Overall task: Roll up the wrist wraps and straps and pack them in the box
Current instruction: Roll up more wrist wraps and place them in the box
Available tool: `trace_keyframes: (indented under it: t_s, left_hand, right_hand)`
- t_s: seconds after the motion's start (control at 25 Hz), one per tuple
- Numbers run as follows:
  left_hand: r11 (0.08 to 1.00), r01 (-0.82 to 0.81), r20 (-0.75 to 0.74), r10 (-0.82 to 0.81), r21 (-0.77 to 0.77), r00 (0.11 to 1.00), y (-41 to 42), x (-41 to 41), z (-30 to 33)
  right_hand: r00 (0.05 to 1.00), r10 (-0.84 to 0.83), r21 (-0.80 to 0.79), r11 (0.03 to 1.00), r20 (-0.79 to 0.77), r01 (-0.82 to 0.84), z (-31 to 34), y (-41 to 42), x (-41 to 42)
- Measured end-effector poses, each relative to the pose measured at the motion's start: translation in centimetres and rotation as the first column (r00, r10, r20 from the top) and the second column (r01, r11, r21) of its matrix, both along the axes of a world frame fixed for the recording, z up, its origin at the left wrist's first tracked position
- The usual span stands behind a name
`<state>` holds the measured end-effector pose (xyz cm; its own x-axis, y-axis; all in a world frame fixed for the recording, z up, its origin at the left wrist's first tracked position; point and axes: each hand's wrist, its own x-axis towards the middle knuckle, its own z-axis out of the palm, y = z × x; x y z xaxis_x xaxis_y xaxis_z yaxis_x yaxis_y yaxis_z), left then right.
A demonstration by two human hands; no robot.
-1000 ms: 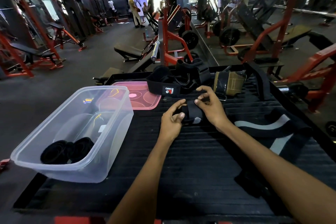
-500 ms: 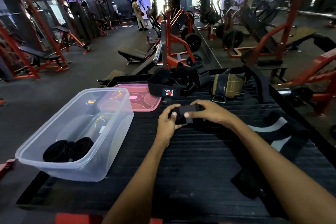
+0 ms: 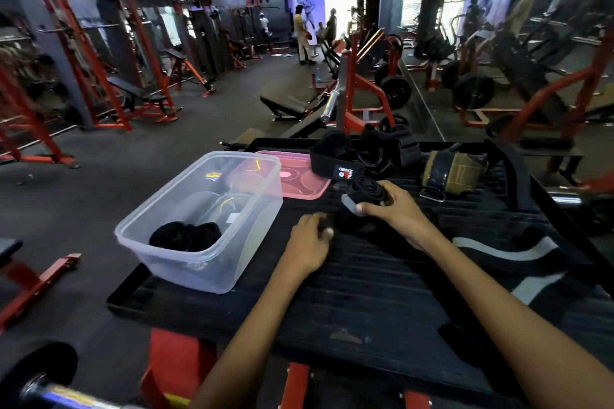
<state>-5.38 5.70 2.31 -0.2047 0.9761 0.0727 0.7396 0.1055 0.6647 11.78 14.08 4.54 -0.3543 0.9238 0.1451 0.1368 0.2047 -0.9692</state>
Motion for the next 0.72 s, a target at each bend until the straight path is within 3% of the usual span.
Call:
trace_keyframes:
  t_s: [0.08,0.16,0.72]
  left_hand:
    - [0.990,-0.076,-0.311,0.036,-0.117,0.950,-3.6,-0.8,-0.8]
    - [0.960,-0.167,-0.412,0.062,-0.224,0.909,-6.8,-1.3,-1.4]
    - [0.918,-0.196,-0.368,0.061,-0.344,0.928,-8.0,-0.8,-1.0]
  right_hand:
    - [1.000,-0.008,0.031,0.999,0.013,0.007,-0.1,-0.9,-0.9]
    - [1.000,0.000,0.046,0.999,-0.003,0.000,-0.2,-2.2,-2.4]
    - [0.969,0.129,0.096,0.984,0.211,-0.152,-1.8,-4.1,-10.3]
